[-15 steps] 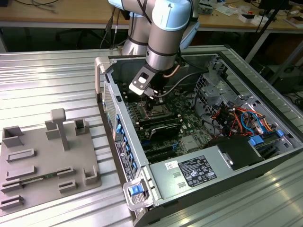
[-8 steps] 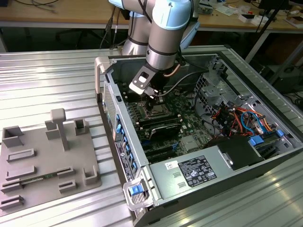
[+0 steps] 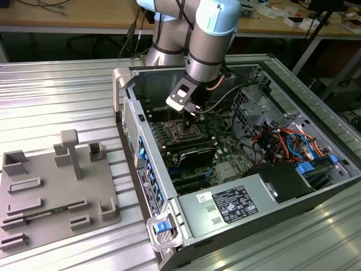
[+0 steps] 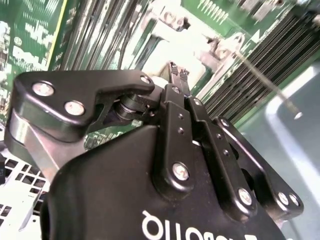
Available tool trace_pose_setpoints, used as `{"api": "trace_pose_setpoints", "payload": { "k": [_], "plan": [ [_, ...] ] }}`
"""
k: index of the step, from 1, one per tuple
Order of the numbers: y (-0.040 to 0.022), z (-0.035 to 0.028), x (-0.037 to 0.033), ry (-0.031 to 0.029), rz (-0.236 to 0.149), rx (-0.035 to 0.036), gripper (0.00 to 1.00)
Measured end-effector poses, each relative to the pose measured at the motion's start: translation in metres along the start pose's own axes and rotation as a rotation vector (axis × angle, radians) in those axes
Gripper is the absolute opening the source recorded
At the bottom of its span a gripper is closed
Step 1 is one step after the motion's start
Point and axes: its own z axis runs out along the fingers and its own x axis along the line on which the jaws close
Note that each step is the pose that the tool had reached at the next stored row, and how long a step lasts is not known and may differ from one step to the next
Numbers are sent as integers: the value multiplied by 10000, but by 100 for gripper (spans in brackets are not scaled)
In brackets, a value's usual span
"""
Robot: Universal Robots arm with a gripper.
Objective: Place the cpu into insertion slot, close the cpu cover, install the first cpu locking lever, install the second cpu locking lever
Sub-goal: 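Close the cpu cover, then install the first cpu locking lever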
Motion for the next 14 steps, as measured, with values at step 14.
{"api": "trace_pose_setpoints", "payload": {
  "k": [14],
  "plan": [
    [8, 0, 0, -1, 0, 18, 11]
  ]
}}
